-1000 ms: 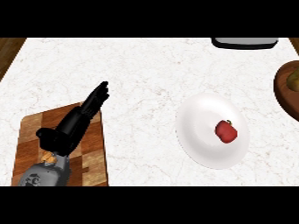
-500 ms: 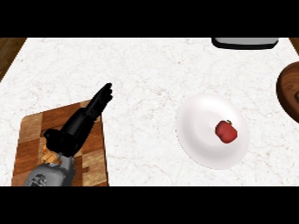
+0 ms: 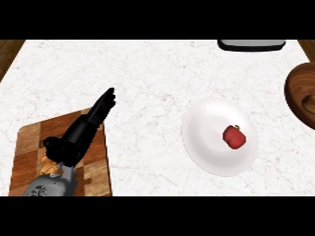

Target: Pick the pear from the plate and place it in the bowl

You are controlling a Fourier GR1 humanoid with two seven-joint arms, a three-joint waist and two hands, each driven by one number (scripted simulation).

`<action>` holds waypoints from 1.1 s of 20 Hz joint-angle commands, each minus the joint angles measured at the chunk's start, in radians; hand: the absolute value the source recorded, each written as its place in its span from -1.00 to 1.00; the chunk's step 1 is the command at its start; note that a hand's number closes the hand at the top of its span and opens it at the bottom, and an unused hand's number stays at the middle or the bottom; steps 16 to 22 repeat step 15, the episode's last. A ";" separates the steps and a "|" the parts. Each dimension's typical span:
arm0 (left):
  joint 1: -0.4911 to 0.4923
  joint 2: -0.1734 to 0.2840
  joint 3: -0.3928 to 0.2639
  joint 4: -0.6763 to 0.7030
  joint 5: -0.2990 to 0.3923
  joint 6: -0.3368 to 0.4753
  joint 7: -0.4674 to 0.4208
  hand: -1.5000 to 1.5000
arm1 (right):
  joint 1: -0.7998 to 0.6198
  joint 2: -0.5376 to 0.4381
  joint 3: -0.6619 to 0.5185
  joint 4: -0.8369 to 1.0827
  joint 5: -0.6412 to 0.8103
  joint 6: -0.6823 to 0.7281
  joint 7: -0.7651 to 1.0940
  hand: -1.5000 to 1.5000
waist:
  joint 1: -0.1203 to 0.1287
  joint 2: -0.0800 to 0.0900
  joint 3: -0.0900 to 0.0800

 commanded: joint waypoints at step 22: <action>0.057 0.017 0.017 -0.063 0.021 -0.045 0.002 0.00 | 0.716 0.125 -0.366 -0.522 -0.500 0.340 -0.255 -1.00 | -0.008 -0.002 0.000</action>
